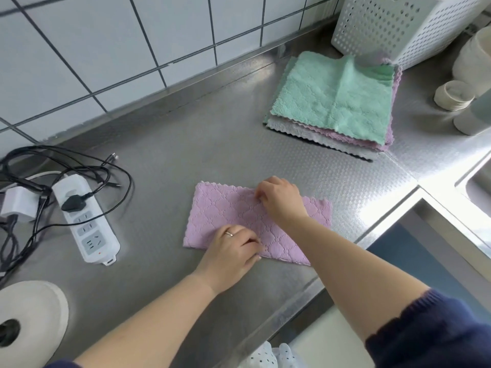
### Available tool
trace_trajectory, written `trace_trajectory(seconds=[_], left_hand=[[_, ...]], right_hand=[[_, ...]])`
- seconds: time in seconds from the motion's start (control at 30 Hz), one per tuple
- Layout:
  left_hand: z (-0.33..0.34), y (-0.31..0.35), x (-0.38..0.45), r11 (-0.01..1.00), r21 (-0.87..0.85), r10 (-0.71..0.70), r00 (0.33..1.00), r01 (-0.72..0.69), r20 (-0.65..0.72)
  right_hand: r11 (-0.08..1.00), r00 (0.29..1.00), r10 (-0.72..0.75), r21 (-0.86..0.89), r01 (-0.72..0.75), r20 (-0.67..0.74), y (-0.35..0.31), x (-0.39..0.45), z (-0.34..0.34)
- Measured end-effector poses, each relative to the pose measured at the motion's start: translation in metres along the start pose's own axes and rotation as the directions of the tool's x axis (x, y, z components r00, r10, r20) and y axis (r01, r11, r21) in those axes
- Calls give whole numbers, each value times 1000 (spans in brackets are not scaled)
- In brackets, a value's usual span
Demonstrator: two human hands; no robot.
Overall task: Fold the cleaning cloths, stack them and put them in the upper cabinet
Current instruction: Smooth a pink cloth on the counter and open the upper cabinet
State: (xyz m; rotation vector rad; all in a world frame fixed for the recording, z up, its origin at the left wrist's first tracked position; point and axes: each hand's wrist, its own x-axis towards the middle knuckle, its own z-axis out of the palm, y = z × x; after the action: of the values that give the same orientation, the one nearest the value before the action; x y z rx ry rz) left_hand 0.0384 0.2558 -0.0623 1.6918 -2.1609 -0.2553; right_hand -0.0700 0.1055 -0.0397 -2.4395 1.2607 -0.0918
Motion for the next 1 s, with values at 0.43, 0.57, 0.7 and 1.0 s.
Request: trace_trajectory(seconds=[0.43,0.57,0.7,1.0], left_hand=[[-27,-39,-17,988,147,-29,997,39,-66],[-35,-54,-13,980,198,-14,999,20,-34],[-37,-52,-12,973,219,66,998,-68,20],[-40,-43,-35,884,138,416,886,-447,205]], right_hand=[[995,996,76,-73,-72,48,34,-48,-10],[996,995,68,-65,-63,70,39,-86,-7],[997,1000,23,-74,-22,11,40,-105,-3],[760,767,-616,-121,639,181,53,-142,-15]])
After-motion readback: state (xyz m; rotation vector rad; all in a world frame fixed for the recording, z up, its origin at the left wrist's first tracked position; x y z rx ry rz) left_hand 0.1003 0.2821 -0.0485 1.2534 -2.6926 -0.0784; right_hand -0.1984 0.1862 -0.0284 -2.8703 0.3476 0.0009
